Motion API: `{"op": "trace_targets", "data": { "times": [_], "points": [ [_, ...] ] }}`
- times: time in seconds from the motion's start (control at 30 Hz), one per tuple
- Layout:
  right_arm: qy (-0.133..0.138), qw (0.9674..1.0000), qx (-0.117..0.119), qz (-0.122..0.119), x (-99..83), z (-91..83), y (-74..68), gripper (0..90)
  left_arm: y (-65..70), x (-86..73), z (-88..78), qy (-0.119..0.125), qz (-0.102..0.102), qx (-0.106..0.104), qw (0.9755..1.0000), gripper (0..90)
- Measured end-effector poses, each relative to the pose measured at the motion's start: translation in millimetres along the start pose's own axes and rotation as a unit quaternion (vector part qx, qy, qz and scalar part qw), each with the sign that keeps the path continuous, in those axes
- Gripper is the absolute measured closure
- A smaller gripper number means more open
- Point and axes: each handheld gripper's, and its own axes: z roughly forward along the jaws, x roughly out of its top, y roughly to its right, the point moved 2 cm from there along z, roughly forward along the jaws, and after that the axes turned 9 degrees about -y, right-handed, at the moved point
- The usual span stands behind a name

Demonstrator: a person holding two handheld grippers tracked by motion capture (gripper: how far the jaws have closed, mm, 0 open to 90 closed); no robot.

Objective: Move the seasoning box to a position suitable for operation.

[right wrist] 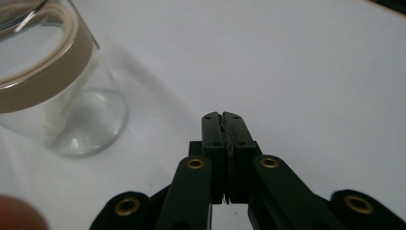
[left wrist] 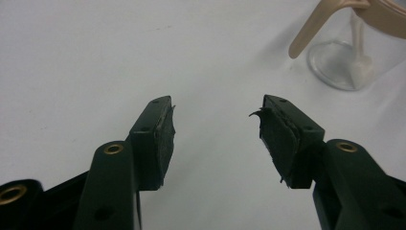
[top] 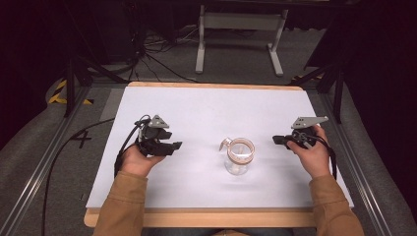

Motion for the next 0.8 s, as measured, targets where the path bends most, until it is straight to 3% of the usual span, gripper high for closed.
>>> {"op": "trace_targets", "data": {
  "times": [0.27, 0.33, 0.37, 0.43, 0.5, 0.53, 0.67, 0.73, 0.8],
  "points": [
    [0.006, 0.9993, 0.022, -0.03, 5.1, 1.6, -17.4, 89.7, 0.7, 1.5, -8.8, 0.018, 0.002, -0.01, 0.9998, 46.0],
    [0.009, 0.9985, 0.04, -0.036, 6.5, 5.3, -23.1, 89.7, 0.4, 2.9, -12.3, 0.037, 0.001, -0.049, 0.9981, 46.1],
    [0.023, 0.997, 0.067, -0.032, 7.1, 6.7, -25.4, 89.8, 1.4, 3.8, -15.1, 0.052, -0.008, -0.072, 0.996, 46.0],
    [0.047, 0.9921, 0.114, -0.025, 8.5, 7.2, -30.2, 89.8, 2.1, 5.1, -21.8, 0.073, -0.012, -0.094, 0.9928, 46.1],
    [0.046, 0.9919, 0.113, -0.034, 10.9, 5.3, -34.5, 89.9, 3.0, 5.2, -26.5, 0.081, -0.016, -0.095, 0.992, 46.1],
    [0.048, 0.9917, 0.112, -0.04, 12.6, 3.2, -36.7, 89.8, 2.3, 5.5, -27.9, 0.084, -0.008, -0.087, 0.9926, 46.1],
    [0.047, 0.993, 0.095, -0.053, 16.5, 1.0, -41.8, 89.9, 4.7, 4.1, -29.4, 0.071, -0.015, -0.071, 0.9948, 46.0],
    [0.047, 0.9927, 0.1, -0.049, 16.4, 3.9, -42.2, 89.8, 6.1, 3.5, -28.4, 0.067, -0.014, -0.066, 0.9955, 46.0],
    [0.051, 0.9897, 0.127, -0.043, 16.2, 11.8, -43.4, 89.9, 6.4, 3.5, -28.8, 0.066, -0.011, -0.07, 0.9954, 45.9]
  ]
}}
